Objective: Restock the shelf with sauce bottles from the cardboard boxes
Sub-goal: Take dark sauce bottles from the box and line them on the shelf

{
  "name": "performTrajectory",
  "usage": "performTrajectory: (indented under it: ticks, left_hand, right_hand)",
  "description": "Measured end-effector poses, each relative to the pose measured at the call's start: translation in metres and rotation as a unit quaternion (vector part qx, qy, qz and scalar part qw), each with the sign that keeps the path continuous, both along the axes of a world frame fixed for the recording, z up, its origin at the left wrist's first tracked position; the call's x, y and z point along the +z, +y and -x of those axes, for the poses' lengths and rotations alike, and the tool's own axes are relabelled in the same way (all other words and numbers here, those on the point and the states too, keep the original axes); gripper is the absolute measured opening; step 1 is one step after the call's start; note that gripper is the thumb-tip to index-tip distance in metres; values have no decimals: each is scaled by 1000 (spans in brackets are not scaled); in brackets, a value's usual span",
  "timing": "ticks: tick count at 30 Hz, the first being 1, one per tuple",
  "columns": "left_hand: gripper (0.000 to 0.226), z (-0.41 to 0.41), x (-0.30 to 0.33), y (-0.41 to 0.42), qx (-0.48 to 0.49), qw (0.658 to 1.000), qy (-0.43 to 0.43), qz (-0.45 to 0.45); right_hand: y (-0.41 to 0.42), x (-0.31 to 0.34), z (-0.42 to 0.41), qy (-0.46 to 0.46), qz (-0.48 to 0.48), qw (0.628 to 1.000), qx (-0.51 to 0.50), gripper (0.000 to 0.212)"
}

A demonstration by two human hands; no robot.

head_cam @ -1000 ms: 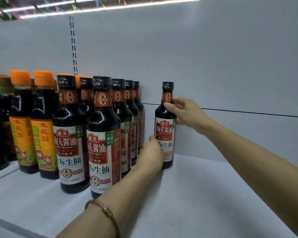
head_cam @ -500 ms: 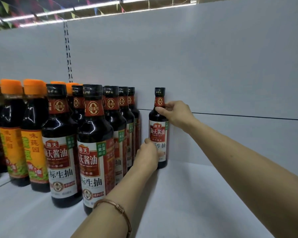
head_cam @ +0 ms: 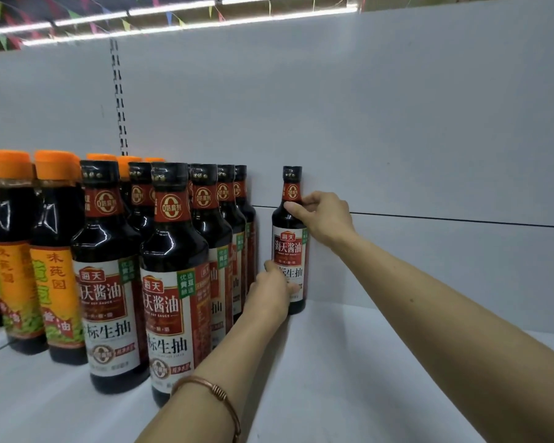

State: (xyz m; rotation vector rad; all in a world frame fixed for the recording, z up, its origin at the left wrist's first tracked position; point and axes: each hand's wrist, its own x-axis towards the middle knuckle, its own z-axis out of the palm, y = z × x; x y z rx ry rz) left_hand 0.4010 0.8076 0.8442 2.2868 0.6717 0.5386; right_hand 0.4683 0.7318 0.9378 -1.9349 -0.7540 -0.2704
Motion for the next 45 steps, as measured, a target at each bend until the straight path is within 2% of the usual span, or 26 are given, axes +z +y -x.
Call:
performTrajectory:
  ticks: [3, 7, 9, 13, 16, 18, 22, 25, 30, 32, 35, 39, 45]
  left_hand:
    - [46, 4, 1, -3, 6, 1000, 5, 22]
    - [50, 16, 0, -10, 6, 995, -8, 103]
    - [51, 27, -4, -18, -2, 995, 5, 100]
    - [45, 55, -5, -42, -60, 995, -23, 75]
    - [51, 86, 4, -54, -77, 994, -51, 58]
    - [57, 112, 9, -54, -68, 995, -65, 19]
    - [43, 177, 16, -59, -43, 992, -116, 26]
    - [26, 229, 9, -64, -9, 987, -145, 71]
    - [18, 309, -16, -58, 71, 973, -191, 106]
    - [23, 339, -20, -51, 93, 972, -186, 107]
    - [38, 389, -23, -37, 115, 971, -184, 103]
    - [35, 466, -25, -11, 154, 972, -154, 82]
    - [49, 588, -47, 48, 210, 970, -113, 39]
  right_hand:
    - [-10, -1, 14, 17, 9, 999, 28, 47]
    - [-38, -7, 34, 21, 28, 998, 56, 61]
    - [-53, -11, 42, 19, 31, 997, 69, 65]
    - [-79, -18, 65, 9, 24, 991, 132, 57]
    - [-94, -23, 84, 2, 28, 982, 187, 49]
    - [-101, -24, 96, -2, 40, 972, 230, 43]
    - [-104, -21, 131, -2, 19, 950, 310, 37]
    - [-94, -24, 159, 5, 18, 936, 352, 38]
    - [-72, -25, 218, -8, 55, 907, 418, 56]
    - [-58, -25, 245, -10, 67, 895, 440, 52]
    - [-32, -31, 293, -32, 86, 882, 462, 58]
    - [10, -43, 366, -43, 98, 862, 496, 47]
    - [77, -73, 475, -23, 103, 837, 537, 44]
